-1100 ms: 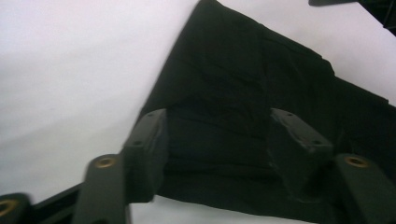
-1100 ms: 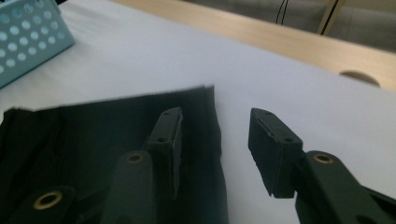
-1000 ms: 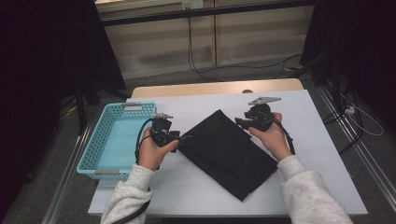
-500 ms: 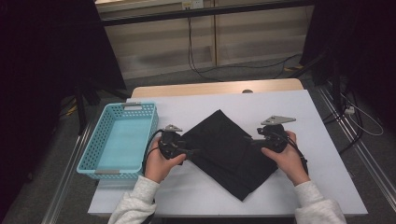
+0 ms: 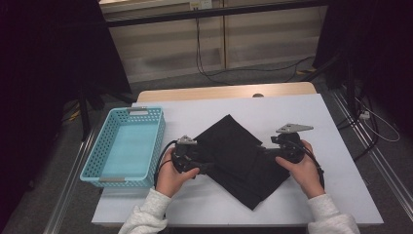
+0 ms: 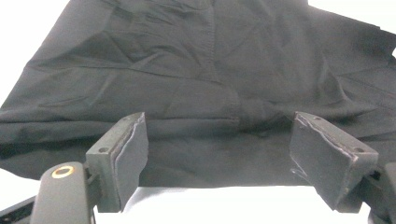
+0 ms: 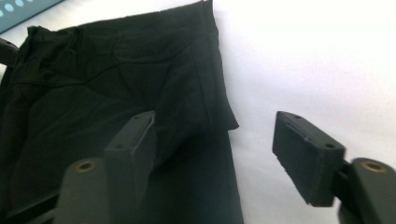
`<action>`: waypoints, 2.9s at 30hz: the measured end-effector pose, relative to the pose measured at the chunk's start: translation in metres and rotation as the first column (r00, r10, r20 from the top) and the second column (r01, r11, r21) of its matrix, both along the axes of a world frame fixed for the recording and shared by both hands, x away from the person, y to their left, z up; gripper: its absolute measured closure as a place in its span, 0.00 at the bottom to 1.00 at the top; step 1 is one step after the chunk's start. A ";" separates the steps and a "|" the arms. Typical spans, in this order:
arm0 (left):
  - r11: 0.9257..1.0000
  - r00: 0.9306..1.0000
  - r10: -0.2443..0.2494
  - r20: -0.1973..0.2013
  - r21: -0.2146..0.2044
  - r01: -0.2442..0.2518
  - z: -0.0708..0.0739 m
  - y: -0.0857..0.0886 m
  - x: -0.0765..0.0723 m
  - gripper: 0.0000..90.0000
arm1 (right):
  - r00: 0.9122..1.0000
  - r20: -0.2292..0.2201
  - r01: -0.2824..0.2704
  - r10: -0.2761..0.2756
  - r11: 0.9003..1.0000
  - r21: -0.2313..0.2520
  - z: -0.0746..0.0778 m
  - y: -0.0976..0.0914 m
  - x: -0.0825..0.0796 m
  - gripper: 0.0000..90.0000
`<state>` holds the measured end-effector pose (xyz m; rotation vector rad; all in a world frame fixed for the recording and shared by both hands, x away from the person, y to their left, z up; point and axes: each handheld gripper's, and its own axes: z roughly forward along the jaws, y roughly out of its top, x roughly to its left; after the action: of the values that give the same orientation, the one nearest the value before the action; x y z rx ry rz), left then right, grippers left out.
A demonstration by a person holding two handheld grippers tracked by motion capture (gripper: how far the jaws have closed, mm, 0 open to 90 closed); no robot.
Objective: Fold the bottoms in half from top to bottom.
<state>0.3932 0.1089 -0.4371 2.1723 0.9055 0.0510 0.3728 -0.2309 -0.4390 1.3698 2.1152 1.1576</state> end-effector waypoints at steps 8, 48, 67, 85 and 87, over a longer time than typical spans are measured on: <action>1.000 1.000 -0.004 -0.014 0.007 0.004 -0.005 -0.002 -0.001 0.21 | 0.999 -0.042 0.016 -0.015 1.000 0.027 -0.004 -0.004 0.006 0.40; 1.000 1.000 0.014 0.009 -0.028 -0.013 -0.004 0.002 -0.004 0.24 | 0.983 -0.167 -0.064 0.079 0.993 0.095 -0.004 0.016 0.016 0.94; 0.998 0.999 0.040 0.019 -0.039 -0.039 0.003 0.007 0.003 0.23 | 0.979 -0.188 -0.063 0.083 0.992 0.110 -0.002 0.001 -0.003 0.94; 0.998 0.998 0.047 0.037 -0.031 -0.046 0.009 0.005 0.006 0.23 | 0.979 -0.193 -0.040 0.063 0.992 0.118 -0.001 -0.017 -0.023 0.94; 0.998 0.998 0.052 0.038 -0.033 -0.051 0.010 0.006 0.006 0.23 | 0.979 -0.193 -0.039 0.063 0.992 0.123 0.000 -0.020 -0.026 0.94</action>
<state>0.3997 0.1154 -0.4274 2.1114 0.9338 0.1027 0.3469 -0.2508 -0.4388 1.5489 2.2609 1.2305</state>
